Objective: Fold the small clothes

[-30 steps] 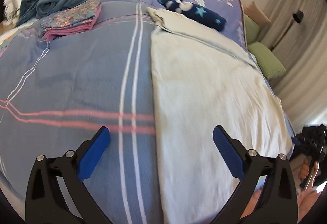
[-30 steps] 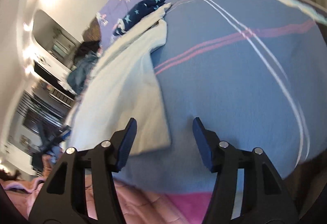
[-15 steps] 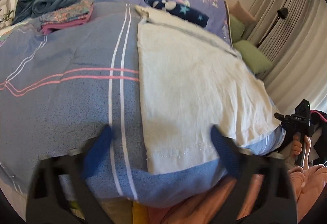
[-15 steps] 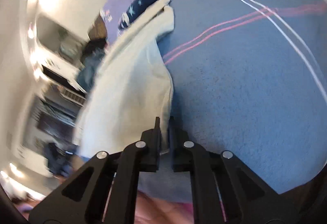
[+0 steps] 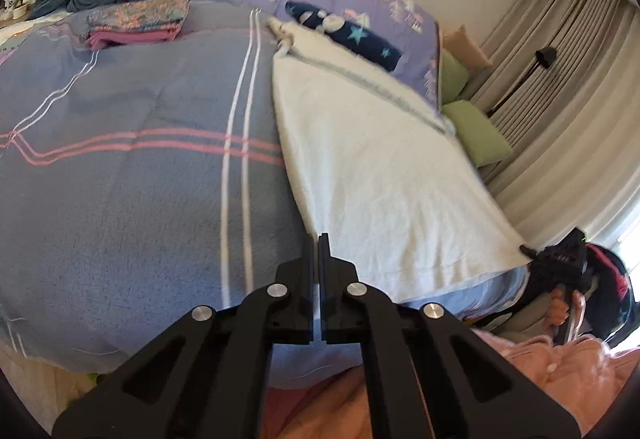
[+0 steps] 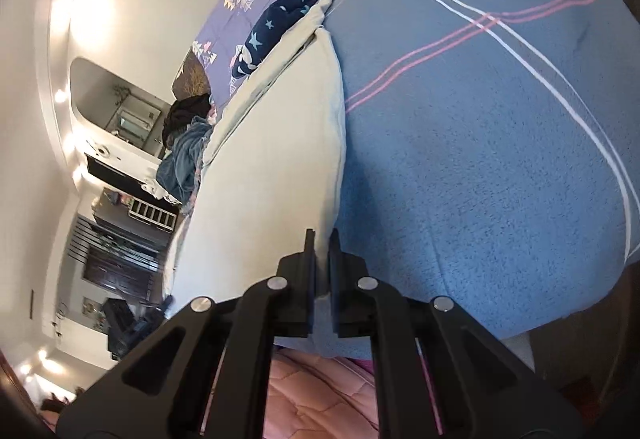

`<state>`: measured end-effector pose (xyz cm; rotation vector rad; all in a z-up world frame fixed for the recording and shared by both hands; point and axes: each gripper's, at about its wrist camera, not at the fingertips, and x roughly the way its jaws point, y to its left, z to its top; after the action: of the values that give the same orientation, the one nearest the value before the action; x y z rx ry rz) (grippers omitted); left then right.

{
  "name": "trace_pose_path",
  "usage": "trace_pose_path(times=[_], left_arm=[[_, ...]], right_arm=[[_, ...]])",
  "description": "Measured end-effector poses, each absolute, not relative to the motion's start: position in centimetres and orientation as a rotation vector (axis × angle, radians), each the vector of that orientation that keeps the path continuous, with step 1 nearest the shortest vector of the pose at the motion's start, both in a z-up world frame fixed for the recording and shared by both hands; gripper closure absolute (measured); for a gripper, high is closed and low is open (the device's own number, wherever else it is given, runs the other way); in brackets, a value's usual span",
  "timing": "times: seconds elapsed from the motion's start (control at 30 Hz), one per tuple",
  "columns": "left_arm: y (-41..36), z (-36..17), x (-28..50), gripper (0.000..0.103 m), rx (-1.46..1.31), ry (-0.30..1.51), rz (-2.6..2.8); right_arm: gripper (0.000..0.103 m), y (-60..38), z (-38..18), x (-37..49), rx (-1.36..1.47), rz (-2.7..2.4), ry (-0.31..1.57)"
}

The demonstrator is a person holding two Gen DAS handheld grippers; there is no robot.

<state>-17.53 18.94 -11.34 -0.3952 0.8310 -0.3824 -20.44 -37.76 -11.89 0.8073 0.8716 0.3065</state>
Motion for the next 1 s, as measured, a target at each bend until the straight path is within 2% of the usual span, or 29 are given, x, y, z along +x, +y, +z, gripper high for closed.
trace_pose_path(times=[0.13,0.2,0.27,0.3,0.33,0.43,0.67,1.0], left_arm=[[19.0,-12.2,-18.1,0.047,-0.434,0.846,-0.425],[18.5,-12.1,-18.4,0.043,-0.412,0.847,-0.428],[17.8,-12.4,-18.3,0.046,-0.365,0.861,-0.415],[17.7,-12.4,-18.2,0.066,-0.361,0.863,-0.415],[17.7,-12.6,-17.9,0.095,-0.374,0.875,-0.422],[18.4,-11.3,-17.5,0.096,-0.492,0.857,-0.393],[18.5,-1.7,-17.5,0.095,-0.426,0.559,-0.444],[17.4,3.2,-12.8,0.095,-0.383,0.447,-0.417]], right_arm=[[0.097,-37.5,-11.7,-20.4,0.787,0.304,0.872],[0.097,-37.4,-11.8,-20.3,0.781,0.303,0.873],[0.097,-37.4,-11.9,-20.2,0.78,0.302,0.868],[0.097,-37.5,-11.9,-20.4,0.787,0.301,0.864],[0.097,-37.6,-12.0,-20.4,0.805,0.306,0.854],[0.097,-38.1,-11.2,-20.5,0.867,0.338,0.804],[0.097,-38.3,-4.7,-18.9,0.789,0.4,0.641],[0.097,-37.4,1.2,-13.5,0.678,0.45,0.519]])
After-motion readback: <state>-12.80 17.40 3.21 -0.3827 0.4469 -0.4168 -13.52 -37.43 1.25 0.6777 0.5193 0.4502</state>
